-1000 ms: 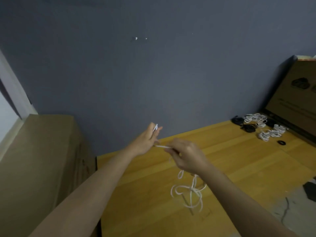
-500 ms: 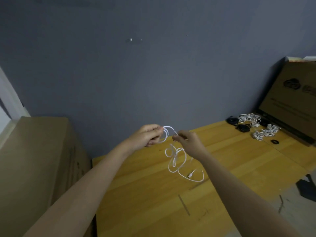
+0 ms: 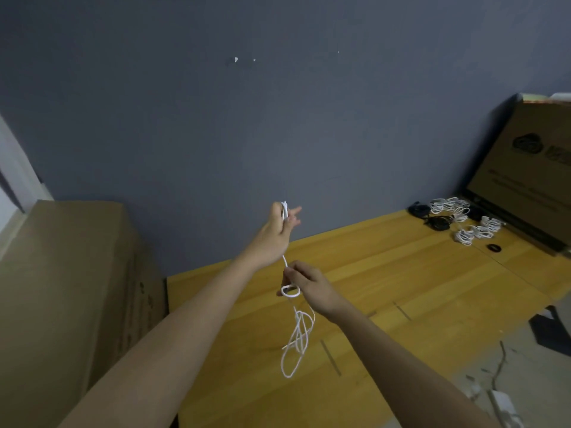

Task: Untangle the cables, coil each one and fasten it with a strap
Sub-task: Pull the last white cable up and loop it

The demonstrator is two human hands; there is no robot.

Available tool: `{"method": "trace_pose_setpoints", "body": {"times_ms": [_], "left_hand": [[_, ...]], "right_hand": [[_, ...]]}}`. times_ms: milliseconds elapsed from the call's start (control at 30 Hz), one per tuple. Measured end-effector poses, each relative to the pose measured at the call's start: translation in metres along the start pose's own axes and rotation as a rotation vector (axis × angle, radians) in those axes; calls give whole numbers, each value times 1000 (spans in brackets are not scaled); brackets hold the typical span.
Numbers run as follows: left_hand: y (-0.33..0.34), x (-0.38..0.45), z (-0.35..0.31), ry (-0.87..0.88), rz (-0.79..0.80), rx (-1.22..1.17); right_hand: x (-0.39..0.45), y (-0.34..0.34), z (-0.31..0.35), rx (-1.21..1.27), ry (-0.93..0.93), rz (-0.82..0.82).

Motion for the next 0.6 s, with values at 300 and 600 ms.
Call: {"method": "trace_pose_setpoints", "body": {"times_ms": [300,600], "left_hand": [[-16,-8,21,-44,276,698],[-64,0,18,-175,-77,812]], "right_hand": [[-4,-41,-10,393,135,-343],[-5,-100,-24,-427,-51,-485]]}}
Point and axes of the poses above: each hand's wrist, its own x-axis towards the middle knuckle, its own y-axis out of the palm, z = x × y, the point moved 1 cm from there along x, towards the middle knuckle, and after that the axes turned 1 degree about -z, right-handed, at the moved point
